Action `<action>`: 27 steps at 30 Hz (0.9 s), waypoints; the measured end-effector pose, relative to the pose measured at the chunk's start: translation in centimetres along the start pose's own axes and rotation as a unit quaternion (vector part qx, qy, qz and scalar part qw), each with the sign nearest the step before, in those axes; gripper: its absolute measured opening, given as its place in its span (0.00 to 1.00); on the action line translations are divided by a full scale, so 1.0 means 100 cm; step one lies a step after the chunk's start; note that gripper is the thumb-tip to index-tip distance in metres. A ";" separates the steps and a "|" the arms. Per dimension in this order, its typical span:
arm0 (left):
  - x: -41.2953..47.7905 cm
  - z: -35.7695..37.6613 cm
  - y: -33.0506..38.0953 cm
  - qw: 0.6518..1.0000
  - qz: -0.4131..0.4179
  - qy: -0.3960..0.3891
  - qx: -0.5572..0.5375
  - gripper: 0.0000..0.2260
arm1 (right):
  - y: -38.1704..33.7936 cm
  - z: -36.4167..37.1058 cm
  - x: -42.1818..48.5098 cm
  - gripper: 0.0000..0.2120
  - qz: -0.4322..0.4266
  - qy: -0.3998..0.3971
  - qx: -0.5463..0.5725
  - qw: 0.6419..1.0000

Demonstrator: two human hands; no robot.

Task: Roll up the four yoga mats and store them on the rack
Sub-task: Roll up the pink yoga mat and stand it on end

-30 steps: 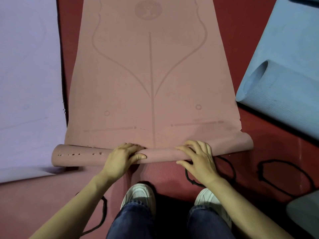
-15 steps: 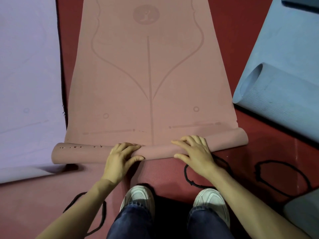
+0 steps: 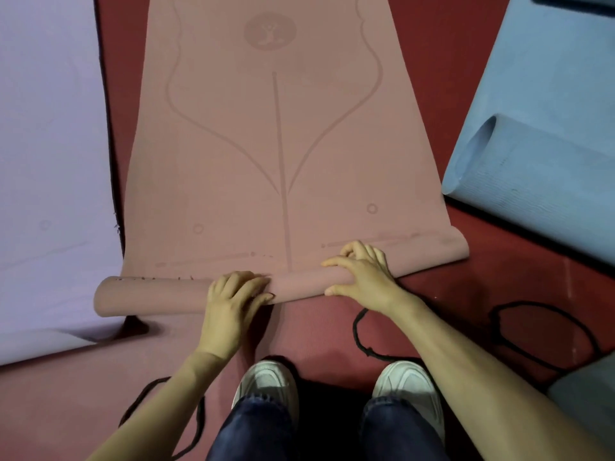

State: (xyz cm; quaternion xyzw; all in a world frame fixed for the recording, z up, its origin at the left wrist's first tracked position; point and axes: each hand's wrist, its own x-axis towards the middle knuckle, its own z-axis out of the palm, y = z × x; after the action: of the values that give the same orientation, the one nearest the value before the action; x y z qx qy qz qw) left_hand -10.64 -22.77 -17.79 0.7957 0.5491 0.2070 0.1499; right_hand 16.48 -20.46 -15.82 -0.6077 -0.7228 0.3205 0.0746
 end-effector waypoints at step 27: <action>0.035 0.013 0.007 0.995 -0.081 0.052 0.019 0.15 | -0.001 -0.029 0.046 0.24 -0.031 -0.068 -0.031 0.997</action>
State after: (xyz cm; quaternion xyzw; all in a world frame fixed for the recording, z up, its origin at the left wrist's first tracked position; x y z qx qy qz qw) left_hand -8.39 -19.77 -18.05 0.7391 0.6229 0.2251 0.1222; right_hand 16.65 -15.18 -14.79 -0.5641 -0.7539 0.3365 0.0164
